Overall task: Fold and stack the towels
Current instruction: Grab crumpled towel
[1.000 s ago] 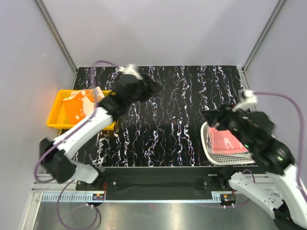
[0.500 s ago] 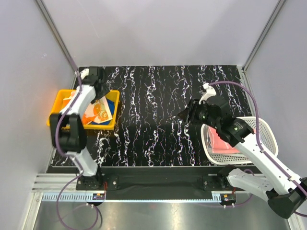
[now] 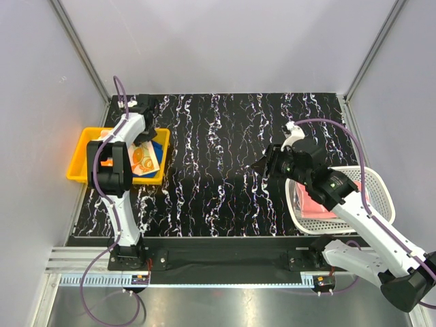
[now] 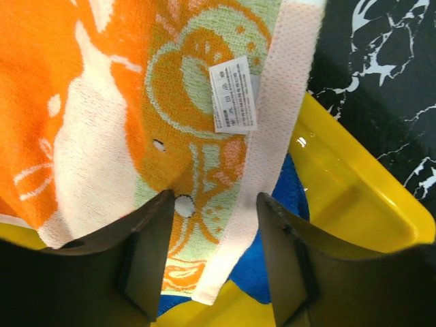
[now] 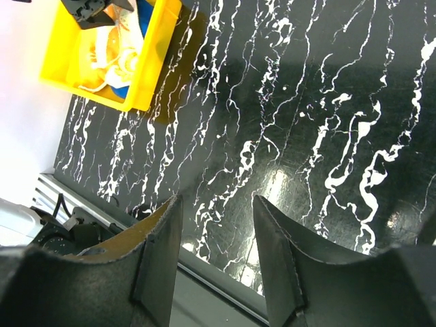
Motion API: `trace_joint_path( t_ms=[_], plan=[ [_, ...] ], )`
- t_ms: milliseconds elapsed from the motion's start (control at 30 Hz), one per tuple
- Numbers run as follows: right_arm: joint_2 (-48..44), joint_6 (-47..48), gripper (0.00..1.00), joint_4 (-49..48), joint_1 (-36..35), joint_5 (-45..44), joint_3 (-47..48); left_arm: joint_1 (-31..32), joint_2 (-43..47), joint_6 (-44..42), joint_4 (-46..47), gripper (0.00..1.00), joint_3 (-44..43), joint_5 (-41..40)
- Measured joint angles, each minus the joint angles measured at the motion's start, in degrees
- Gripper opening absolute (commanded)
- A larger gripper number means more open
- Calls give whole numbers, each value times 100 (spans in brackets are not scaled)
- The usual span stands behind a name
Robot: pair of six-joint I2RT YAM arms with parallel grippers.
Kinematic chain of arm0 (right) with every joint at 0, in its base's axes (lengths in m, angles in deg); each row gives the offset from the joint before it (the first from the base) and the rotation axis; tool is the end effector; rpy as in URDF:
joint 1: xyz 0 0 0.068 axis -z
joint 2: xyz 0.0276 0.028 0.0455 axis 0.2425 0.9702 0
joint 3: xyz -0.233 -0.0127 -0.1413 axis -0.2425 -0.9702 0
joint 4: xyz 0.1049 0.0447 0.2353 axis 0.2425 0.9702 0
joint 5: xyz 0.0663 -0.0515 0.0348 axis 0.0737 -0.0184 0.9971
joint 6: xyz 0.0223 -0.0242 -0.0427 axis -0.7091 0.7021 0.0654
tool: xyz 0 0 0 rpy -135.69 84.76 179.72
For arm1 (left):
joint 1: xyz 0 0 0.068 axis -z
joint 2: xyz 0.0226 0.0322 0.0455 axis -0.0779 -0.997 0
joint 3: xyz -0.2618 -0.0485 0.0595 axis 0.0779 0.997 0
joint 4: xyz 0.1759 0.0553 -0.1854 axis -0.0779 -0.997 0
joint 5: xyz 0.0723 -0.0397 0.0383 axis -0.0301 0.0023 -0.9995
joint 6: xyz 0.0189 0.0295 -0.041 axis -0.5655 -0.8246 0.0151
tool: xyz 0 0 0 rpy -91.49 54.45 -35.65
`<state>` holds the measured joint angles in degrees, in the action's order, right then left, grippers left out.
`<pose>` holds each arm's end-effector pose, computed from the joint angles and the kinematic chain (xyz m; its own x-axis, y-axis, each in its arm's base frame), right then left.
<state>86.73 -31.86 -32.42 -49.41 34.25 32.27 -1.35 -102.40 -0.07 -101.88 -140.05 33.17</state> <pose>0.1688 0.1226 0.3422 -0.6286 0.1733 -0.7582 -0.3548 0.8036 0.4779 0.4255 -0.0070 0.2131 -0.6473 -0.5021 -0.5735 -0.6564 0.7496 0.0845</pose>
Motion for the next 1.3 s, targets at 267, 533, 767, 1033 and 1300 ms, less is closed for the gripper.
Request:
trace_joint_path(
  t_ms=[267, 533, 767, 1033, 1300],
  plan=[
    [-74, 0, 53, -109, 0, 37, -146, 0, 17, 15, -24, 11, 26, -146],
    [-94, -2, 53, -157, 0, 44, -258, 0, 188, -146, -42, 23, 26, -142],
    [-162, -4, 53, -192, 0, 42, -299, 118, 210, -369, 98, 67, 153, -101],
    [-173, -4, 53, -197, 0, 39, -420, 457, -72, -210, 31, 65, 74, -516],
    [-188, -4, 53, -195, 0, 31, -520, 459, -284, 20, -149, 44, 55, -828]
  ],
)
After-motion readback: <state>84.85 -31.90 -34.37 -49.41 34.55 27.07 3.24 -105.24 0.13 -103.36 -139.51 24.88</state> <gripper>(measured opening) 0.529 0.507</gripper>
